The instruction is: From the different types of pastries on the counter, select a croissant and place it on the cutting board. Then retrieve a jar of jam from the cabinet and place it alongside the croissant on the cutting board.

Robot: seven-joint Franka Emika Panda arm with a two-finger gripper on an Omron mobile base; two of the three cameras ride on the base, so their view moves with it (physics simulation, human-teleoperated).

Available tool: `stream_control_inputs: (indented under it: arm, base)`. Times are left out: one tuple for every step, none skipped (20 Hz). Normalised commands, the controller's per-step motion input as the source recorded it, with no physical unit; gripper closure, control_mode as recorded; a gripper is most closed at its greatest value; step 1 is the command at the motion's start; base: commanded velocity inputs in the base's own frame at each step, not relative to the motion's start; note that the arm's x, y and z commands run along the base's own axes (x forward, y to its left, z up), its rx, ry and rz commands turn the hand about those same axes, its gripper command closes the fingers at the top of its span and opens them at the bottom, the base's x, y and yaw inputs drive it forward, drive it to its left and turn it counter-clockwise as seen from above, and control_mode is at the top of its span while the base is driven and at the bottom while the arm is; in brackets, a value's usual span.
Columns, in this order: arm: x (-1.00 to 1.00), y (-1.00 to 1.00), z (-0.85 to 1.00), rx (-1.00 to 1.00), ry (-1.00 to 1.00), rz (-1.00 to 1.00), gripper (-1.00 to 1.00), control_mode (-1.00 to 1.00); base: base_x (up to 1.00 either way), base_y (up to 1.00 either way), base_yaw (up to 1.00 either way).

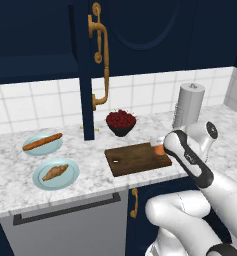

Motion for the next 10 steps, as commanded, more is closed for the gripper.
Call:
stream_control_inputs:
  arm:
    - [0.14, 0.12, 0.00, -0.16, -0.13, 0.11, 1.00, -1.00]
    - [0.15, 0.05, -0.01, -0.19, -0.18, 0.09, 1.00, -1.00]
    - [0.18, 0.00, -0.15, -0.15, -0.13, 0.06, 1.00, -1.00]
    - [0.11, 0.00, -0.19, -0.11, -0.12, 0.05, 1.00, -1.00]
    - [0.09, 0.00, -0.23, -0.06, -0.16, 0.04, 1.00, -1.00]
    - [0.12, 0.00, -0.31, -0.06, -0.20, 0.03, 1.00, -1.00]
    - [0.01, 0.00, -0.37, -0.03, -0.21, 0.02, 1.00, -1.00]
    - [0.00, 0.00, -0.45, -0.01, -0.25, 0.00, 1.00, -1.00]
    - [0.00, -0.01, -0.44, 0.00, -0.26, 0.00, 1.00, -1.00]
    - [0.00, -0.02, -0.39, 0.00, -0.19, 0.00, 1.00, -1.00]
  base:
    - [0.00, 0.00, 0.00]
    - [0.00, 0.00, 0.00]
    - [0.00, 0.00, 0.00]
    - [0.00, 0.00, 0.00]
    - [0.00, 0.00, 0.00]
    - [0.00, 0.00, 0.00]
    - [0.00, 0.00, 0.00]
    - [0.00, 0.00, 0.00]
    - [0.00, 0.00, 0.00]
    - [0.00, 0.00, 0.00]
